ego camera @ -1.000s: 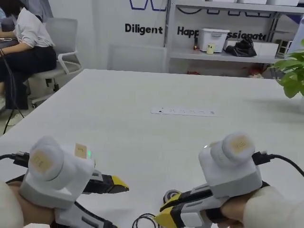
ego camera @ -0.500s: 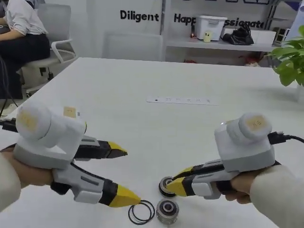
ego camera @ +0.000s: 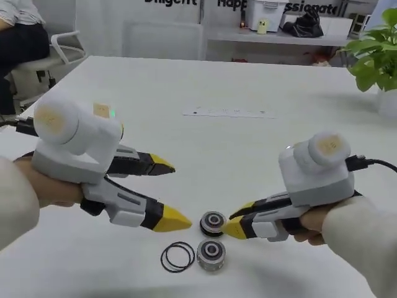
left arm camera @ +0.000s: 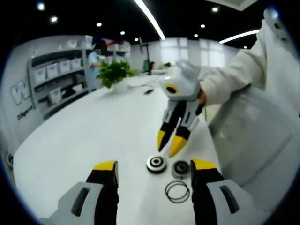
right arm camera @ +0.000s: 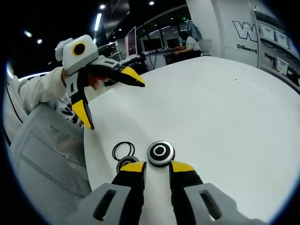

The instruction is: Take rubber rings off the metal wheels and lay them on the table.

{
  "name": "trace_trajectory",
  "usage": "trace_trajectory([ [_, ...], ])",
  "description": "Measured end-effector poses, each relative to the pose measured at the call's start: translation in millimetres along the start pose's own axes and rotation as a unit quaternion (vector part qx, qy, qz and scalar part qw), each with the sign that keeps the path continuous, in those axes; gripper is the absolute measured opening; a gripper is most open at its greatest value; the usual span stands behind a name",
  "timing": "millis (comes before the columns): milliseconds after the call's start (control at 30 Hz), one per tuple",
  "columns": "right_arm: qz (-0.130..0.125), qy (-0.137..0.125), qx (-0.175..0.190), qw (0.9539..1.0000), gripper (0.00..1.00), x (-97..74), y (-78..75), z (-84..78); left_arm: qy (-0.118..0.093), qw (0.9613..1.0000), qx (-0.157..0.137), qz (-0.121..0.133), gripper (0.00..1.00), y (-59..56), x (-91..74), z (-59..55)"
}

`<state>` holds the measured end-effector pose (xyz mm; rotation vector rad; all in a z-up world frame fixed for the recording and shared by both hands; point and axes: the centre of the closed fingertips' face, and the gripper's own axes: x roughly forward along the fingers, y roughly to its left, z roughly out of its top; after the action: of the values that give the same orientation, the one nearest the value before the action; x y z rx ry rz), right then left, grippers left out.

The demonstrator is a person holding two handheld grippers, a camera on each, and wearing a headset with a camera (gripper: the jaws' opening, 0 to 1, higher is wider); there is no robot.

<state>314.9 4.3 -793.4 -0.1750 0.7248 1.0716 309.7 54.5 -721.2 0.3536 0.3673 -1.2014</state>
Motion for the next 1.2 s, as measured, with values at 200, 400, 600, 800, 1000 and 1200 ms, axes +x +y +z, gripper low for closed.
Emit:
trace_trajectory([
  [200,-0.005,-0.005,-0.019,0.9998,0.18,1.0,-2.9,-0.2,-0.001,1.0,0.004,0.0,0.59,5.9,15.4,-2.3],
  [400,-0.005,0.0,-0.026,0.9997,0.2,4.2,-4.5,-3.8,0.014,0.9998,0.012,0.001,0.55,9.4,30.0,-12.0],
  [600,0.0,-0.004,-0.036,0.9993,0.23,6.2,-3.2,-4.0,0.019,0.9998,0.01,0.0,0.47,9.2,43.2,-22.7],
  [800,0.002,-0.001,-0.056,0.9984,0.25,11.2,-1.4,-5.8,0.024,0.9997,0.01,0.001,0.35,8.5,54.6,-30.5],
  [1000,-0.004,-0.006,-0.056,0.9984,0.26,13.1,-3.2,-4.0,0.026,0.9995,0.017,-0.006,0.32,2.4,63.2,-31.3],
  [1200,-0.006,-0.004,-0.054,0.9985,0.24,15.4,-3.3,-5.1,0.035,0.9992,0.019,-0.007,0.3,0.8,66.1,-37.6],
])
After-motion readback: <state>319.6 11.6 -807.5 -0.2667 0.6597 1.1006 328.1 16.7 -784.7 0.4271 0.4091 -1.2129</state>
